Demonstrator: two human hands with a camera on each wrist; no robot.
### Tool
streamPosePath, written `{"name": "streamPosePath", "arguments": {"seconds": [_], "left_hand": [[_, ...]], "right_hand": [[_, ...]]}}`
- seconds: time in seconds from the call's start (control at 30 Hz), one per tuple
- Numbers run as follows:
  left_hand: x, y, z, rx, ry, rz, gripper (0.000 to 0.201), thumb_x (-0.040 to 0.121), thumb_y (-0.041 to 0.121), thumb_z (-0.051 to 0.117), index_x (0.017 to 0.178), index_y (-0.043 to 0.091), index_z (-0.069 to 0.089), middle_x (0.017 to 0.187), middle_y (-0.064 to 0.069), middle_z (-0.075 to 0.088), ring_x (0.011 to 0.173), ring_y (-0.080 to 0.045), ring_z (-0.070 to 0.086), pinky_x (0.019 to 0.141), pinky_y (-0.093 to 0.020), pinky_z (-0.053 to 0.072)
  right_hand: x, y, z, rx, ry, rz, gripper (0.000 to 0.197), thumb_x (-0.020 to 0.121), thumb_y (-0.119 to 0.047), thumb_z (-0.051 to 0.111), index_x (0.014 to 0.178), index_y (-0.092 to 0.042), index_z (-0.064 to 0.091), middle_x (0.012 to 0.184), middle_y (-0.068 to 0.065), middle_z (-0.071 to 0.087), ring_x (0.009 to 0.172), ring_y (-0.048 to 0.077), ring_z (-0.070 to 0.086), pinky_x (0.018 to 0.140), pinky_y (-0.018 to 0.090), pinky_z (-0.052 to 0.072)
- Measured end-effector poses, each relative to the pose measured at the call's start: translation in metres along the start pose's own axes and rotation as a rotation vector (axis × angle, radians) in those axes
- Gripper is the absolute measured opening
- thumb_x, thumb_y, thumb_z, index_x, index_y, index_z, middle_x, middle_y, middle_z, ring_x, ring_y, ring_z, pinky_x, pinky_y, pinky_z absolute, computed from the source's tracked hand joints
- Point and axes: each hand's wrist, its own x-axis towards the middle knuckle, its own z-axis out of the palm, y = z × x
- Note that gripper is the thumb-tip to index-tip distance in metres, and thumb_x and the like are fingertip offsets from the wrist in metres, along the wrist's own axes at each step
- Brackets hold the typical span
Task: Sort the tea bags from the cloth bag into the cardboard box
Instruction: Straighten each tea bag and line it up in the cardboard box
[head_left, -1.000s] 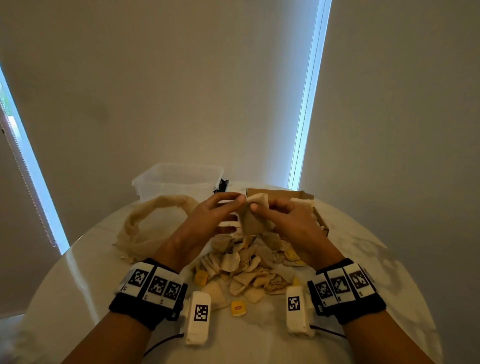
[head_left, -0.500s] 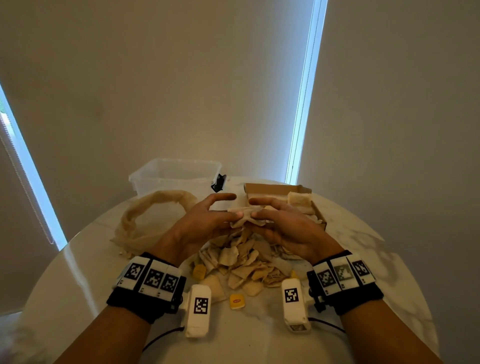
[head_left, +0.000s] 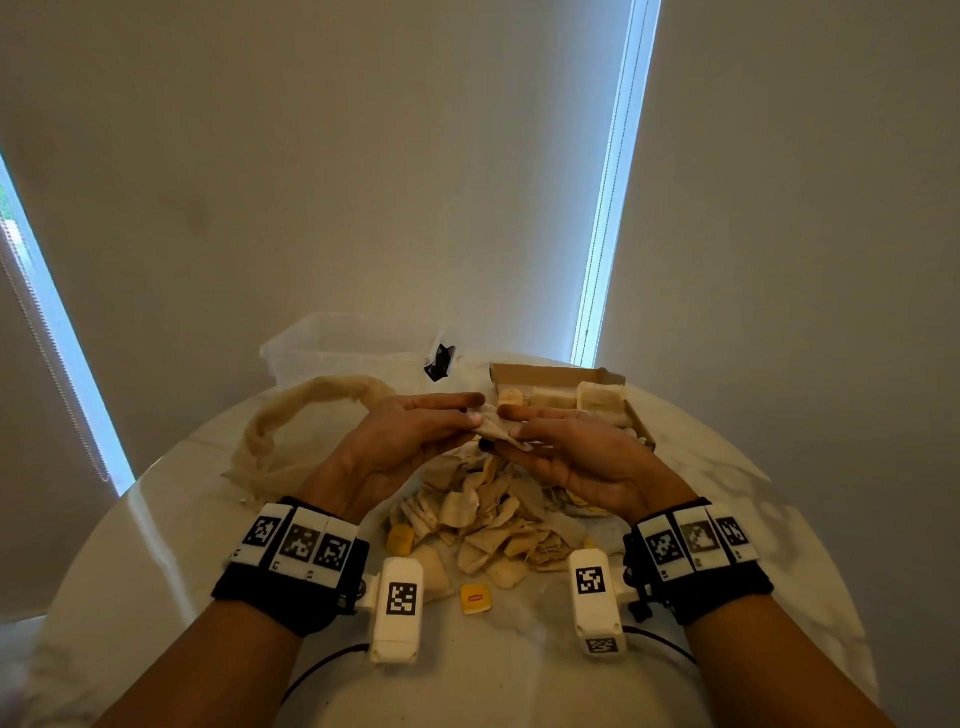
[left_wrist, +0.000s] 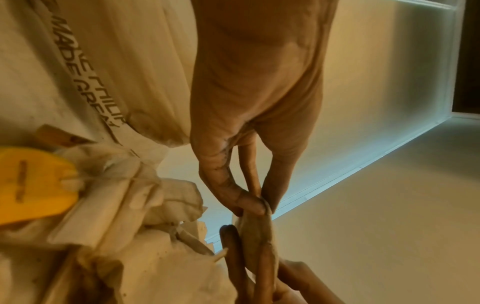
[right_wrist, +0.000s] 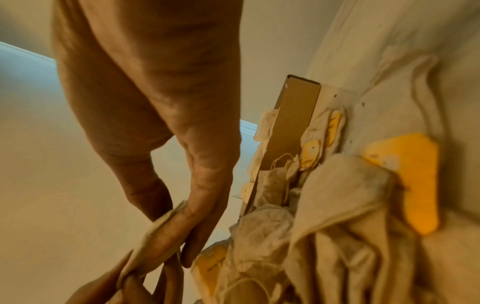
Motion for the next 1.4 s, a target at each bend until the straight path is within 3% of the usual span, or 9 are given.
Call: {"name": "streamPosePath", "arguments": {"seconds": [0.23, 0.4, 0.6, 0.7, 0.77, 1.0, 1.17, 1.3, 1.4], "left_hand": [[0.002, -0.001, -0.001, 0.016, 0.069, -0.039, 0.029, 0.091, -0.012, 0.067, 0.119, -0.006, 0.074, 0.113, -0.02, 0.078, 0.088, -0.021, 0.079, 0.074, -0.022, 0.063], [0.004, -0.002, -0.001, 0.046, 0.077, -0.042, 0.03, 0.092, -0.012, 0.065, 0.119, -0.002, 0.076, 0.116, -0.022, 0.077, 0.098, -0.026, 0.076, 0.076, -0.023, 0.064], [0.0, 0.004, 0.005, 0.048, 0.03, 0.073, 0.047, 0.093, -0.014, 0.06, 0.129, 0.013, 0.075, 0.127, -0.005, 0.073, 0.11, -0.028, 0.074, 0.083, -0.03, 0.063], [-0.003, 0.007, 0.007, 0.04, -0.004, 0.113, 0.056, 0.095, -0.018, 0.053, 0.135, 0.017, 0.071, 0.116, 0.012, 0.077, 0.11, -0.024, 0.075, 0.083, -0.032, 0.063], [-0.004, 0.007, 0.01, 0.032, -0.017, 0.133, 0.057, 0.096, -0.018, 0.052, 0.137, 0.019, 0.07, 0.113, 0.014, 0.079, 0.112, -0.022, 0.075, 0.085, -0.031, 0.062], [-0.004, 0.005, 0.007, 0.017, 0.023, 0.168, 0.04, 0.1, 0.005, 0.065, 0.137, 0.022, 0.069, 0.134, 0.014, 0.071, 0.125, -0.012, 0.067, 0.091, -0.029, 0.06], [-0.005, 0.005, 0.008, 0.058, 0.021, 0.129, 0.031, 0.103, 0.014, 0.063, 0.129, 0.026, 0.074, 0.128, 0.009, 0.075, 0.12, -0.013, 0.07, 0.098, -0.035, 0.058], [-0.006, 0.004, 0.009, 0.129, 0.024, 0.12, 0.03, 0.104, 0.016, 0.062, 0.128, 0.028, 0.075, 0.125, 0.01, 0.076, 0.117, -0.013, 0.071, 0.097, -0.035, 0.058], [-0.006, 0.004, 0.006, 0.14, 0.035, 0.119, 0.03, 0.105, 0.017, 0.061, 0.128, 0.029, 0.075, 0.125, 0.012, 0.075, 0.116, -0.012, 0.071, 0.096, -0.034, 0.057]], "right_hand": [[-0.002, -0.003, -0.001, -0.002, -0.019, -0.034, 0.048, 0.097, 0.015, 0.057, 0.142, 0.001, 0.06, 0.135, 0.029, 0.067, 0.12, 0.041, 0.071, 0.09, 0.04, 0.065], [-0.004, -0.006, -0.003, -0.047, -0.014, -0.035, 0.05, 0.096, 0.018, 0.057, 0.142, -0.001, 0.061, 0.135, 0.028, 0.067, 0.119, 0.041, 0.071, 0.088, 0.041, 0.066], [-0.008, -0.014, -0.004, -0.081, -0.029, -0.124, 0.052, 0.096, 0.02, 0.056, 0.142, -0.004, 0.064, 0.136, 0.022, 0.068, 0.119, 0.041, 0.072, 0.093, 0.045, 0.064], [-0.012, -0.02, -0.003, -0.099, -0.032, -0.165, 0.051, 0.095, 0.02, 0.057, 0.139, -0.004, 0.068, 0.139, 0.019, 0.066, 0.119, 0.04, 0.072, 0.093, 0.046, 0.064], [-0.015, -0.024, -0.002, -0.143, -0.014, -0.18, 0.049, 0.095, 0.019, 0.057, 0.136, -0.005, 0.07, 0.139, 0.017, 0.065, 0.117, 0.039, 0.073, 0.089, 0.044, 0.066], [-0.022, -0.082, -0.027, -0.319, 0.148, -0.232, 0.048, 0.095, 0.018, 0.058, 0.134, -0.005, 0.071, 0.136, 0.016, 0.064, 0.108, 0.036, 0.076, 0.083, 0.037, 0.067], [-0.002, -0.105, -0.06, -0.555, 0.291, -0.175, 0.052, 0.094, 0.02, 0.058, 0.139, -0.006, 0.066, 0.142, 0.02, 0.058, 0.115, 0.039, 0.069, 0.079, 0.038, 0.068], [0.027, -0.095, -0.074, -0.694, 0.33, -0.107, 0.053, 0.093, 0.018, 0.061, 0.139, -0.007, 0.066, 0.142, 0.019, 0.055, 0.112, 0.036, 0.067, 0.069, 0.03, 0.065], [0.048, -0.087, -0.081, -0.727, 0.322, -0.098, 0.051, 0.092, 0.015, 0.065, 0.136, -0.012, 0.07, 0.142, 0.017, 0.055, 0.113, 0.037, 0.067, 0.083, 0.04, 0.067]]}}
